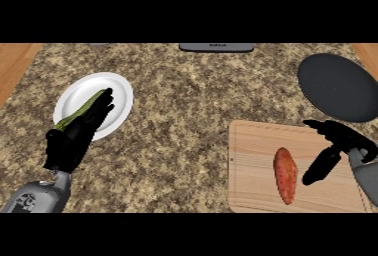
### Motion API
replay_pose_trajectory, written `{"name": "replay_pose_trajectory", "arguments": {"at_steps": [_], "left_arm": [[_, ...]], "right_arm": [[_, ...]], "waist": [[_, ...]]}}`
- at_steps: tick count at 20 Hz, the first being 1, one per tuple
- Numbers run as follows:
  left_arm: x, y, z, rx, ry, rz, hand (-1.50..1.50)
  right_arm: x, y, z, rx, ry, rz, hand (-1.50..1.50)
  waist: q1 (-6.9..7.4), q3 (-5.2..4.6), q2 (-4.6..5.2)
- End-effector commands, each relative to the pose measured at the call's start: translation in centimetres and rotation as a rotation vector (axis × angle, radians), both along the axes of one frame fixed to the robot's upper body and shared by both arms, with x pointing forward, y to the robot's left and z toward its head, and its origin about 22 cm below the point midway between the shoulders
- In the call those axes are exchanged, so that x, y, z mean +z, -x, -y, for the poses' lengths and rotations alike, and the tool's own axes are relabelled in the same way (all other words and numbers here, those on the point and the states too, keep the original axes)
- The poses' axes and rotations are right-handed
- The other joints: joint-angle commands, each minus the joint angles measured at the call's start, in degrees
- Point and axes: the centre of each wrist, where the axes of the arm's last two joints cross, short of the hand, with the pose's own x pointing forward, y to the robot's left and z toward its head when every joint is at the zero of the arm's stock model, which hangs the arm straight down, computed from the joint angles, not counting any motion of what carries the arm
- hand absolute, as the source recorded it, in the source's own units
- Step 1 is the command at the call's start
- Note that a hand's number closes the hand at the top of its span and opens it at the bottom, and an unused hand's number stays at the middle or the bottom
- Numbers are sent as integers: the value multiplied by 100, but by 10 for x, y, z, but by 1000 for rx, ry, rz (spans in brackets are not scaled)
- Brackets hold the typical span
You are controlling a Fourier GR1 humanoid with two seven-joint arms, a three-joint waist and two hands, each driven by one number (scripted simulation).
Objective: Pick the sweet potato from the cutting board and place it in the pan
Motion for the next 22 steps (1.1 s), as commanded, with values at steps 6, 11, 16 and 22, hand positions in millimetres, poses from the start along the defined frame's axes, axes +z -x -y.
{"name": "replay_pose_trajectory", "arguments": {"at_steps": [6,11,16,22], "left_arm": [[1,-5,4,10,-1,-17,0],[-8,-1,-8,18,2,3,0],[12,-8,-2,18,-8,5,0],[5,10,-5,14,2,-6,0]], "right_arm": [[16,-28,-57,93,26,-250,-150],[-1,-25,-59,85,94,-284,-150],[7,-30,-61,75,130,-280,-150],[-16,-8,-62,101,138,-321,-150]], "waist": [[-102,8,-21],[-95,8,-12],[-88,12,-18],[-92,12,-29]]}}
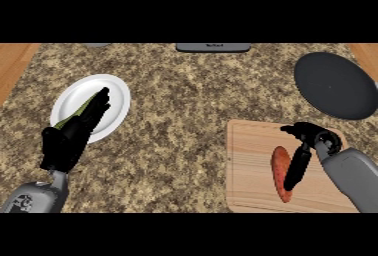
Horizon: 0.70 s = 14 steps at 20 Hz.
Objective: Pick the sweet potato from the cutting board and place it in the pan
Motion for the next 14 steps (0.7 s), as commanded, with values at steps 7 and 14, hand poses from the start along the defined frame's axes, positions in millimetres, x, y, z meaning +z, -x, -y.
{"name": "replay_pose_trajectory", "arguments": {"at_steps": [7,14], "left_arm": [[-2,-13,15,6,15,-1,0],[-24,4,-2,-3,6,26,0]], "right_arm": [[-23,6,-10,-43,134,-70,-150],[-44,21,-14,72,56,-103,150]], "waist": [[-19,4,13],[6,4,16]]}}
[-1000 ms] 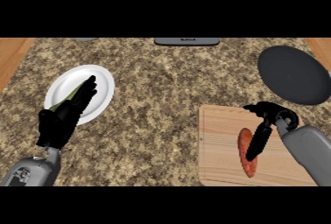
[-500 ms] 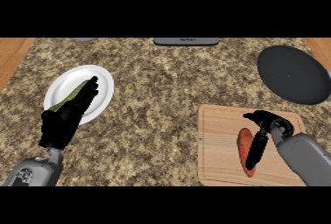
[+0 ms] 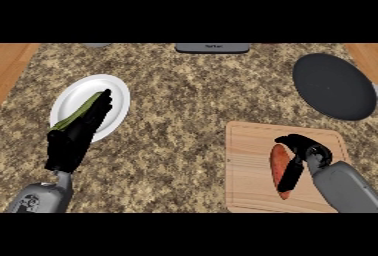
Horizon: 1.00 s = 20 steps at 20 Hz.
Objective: Pick the sweet potato from the cutting board and place it in the pan
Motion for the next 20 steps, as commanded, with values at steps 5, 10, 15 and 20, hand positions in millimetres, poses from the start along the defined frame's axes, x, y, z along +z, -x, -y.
{"name": "replay_pose_trajectory", "arguments": {"at_steps": [5,10,15,20], "left_arm": [[6,-1,5,11,4,-13,0],[2,-8,6,-16,6,-1,0],[8,-1,-12,27,5,10,0],[4,6,-11,48,4,-15,0]], "right_arm": [[-26,3,-12,69,14,-125,150],[-17,8,-29,72,13,-106,150],[29,7,-26,48,43,58,150],[61,32,-28,303,-43,505,150]], "waist": [[29,52,51],[-20,48,49],[-32,47,33],[-183,55,-36]]}}
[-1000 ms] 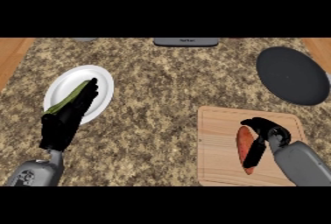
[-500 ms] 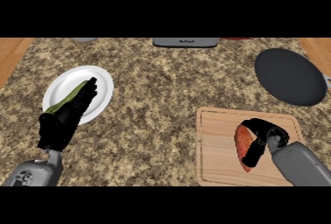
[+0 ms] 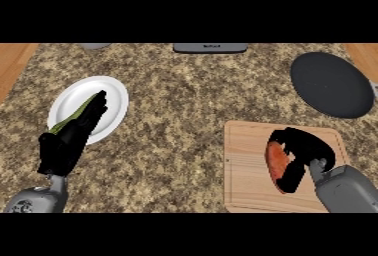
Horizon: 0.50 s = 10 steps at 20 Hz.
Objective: Pick the sweet potato from the cutting board and place it in the pan
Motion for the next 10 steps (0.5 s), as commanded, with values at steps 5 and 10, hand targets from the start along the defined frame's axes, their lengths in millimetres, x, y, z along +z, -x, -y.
{"name": "replay_pose_trajectory", "arguments": {"at_steps": [5,10], "left_arm": [[-14,2,-5,49,4,-26,0],[-10,-3,-6,33,5,-15,0]], "right_arm": [[71,45,-20,269,-78,645,150],[89,71,-8,242,-96,982,150]], "waist": [[-239,26,-49],[-232,32,-4]]}}
